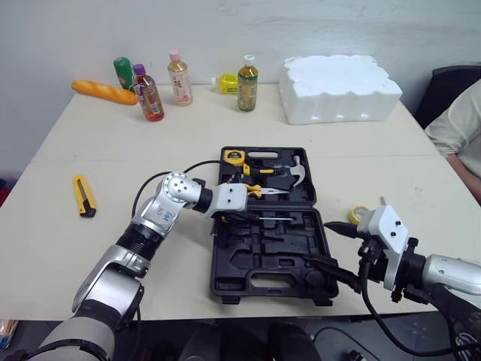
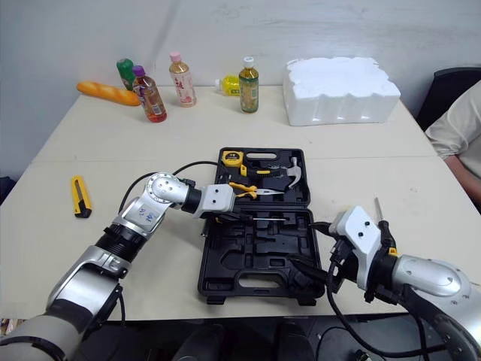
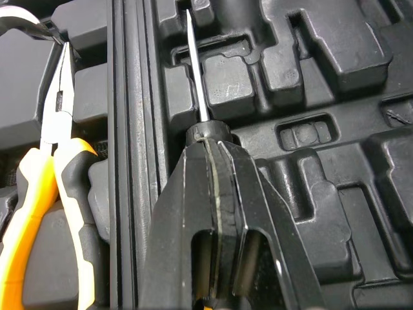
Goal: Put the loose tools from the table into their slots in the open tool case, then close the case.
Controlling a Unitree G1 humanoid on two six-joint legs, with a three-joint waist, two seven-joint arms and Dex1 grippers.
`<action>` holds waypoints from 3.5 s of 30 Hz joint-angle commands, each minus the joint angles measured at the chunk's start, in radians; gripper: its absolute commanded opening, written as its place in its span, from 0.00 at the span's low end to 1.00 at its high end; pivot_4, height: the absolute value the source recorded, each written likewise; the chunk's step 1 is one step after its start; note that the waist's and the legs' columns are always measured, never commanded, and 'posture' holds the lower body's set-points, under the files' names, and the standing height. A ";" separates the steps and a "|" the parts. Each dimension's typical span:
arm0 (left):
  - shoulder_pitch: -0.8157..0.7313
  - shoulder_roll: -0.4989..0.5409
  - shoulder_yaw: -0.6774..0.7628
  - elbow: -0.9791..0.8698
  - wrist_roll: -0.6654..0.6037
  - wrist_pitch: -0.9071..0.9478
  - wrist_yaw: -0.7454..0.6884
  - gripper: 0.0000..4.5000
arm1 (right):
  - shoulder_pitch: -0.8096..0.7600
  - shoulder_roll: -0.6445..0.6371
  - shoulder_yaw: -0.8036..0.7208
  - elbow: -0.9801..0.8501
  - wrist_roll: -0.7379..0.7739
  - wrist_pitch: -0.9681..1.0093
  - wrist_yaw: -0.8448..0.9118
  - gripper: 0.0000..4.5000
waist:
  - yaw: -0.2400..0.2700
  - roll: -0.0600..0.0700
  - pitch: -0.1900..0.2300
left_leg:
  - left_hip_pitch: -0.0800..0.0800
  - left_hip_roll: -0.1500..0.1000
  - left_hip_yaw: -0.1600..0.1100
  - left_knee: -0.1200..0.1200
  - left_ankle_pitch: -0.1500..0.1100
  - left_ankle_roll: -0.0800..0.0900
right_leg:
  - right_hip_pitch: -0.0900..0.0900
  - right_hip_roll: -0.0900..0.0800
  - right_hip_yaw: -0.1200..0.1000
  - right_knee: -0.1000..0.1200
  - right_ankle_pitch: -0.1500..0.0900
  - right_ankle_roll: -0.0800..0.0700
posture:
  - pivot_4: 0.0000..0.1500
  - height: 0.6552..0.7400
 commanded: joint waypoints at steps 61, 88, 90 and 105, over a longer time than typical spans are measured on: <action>0.121 0.282 0.322 -0.659 -0.669 0.636 -0.033 0.99 | 0.214 0.359 -0.316 0.022 -0.160 0.063 -0.228 1.00 | -0.046 0.004 0.020 | -0.002 0.003 0.009 -0.017 0.006 -0.015 | -0.019 0.009 0.011 0.007 -0.001 -0.007 | 1.00 1.00; 0.017 0.134 0.213 -0.536 -0.552 0.535 -0.061 1.00 | -0.007 0.326 -0.223 0.118 -0.302 0.000 -0.359 0.21 | -0.048 0.003 0.020 | -0.002 0.001 0.012 -0.015 0.007 -0.013 | -0.020 0.010 0.015 0.009 -0.001 -0.006 | 1.00 1.00; 0.027 0.151 0.220 -0.531 -0.548 0.534 -0.064 1.00 | -0.036 0.283 -0.216 0.093 -0.233 0.027 -0.296 0.21 | -0.051 0.003 0.020 | -0.001 0.001 0.015 -0.015 0.007 -0.012 | -0.021 0.012 0.018 0.008 0.000 -0.005 | 1.00 1.00; 0.312 0.460 0.259 -0.602 -0.425 0.378 -0.171 1.00 | -0.617 -0.136 0.371 0.207 -0.002 0.195 0.246 0.21 | -0.046 -0.002 0.024 | -0.009 0.001 0.004 -0.013 0.004 -0.009 | -0.025 0.008 0.016 0.003 0.000 -0.005 | 1.00 1.00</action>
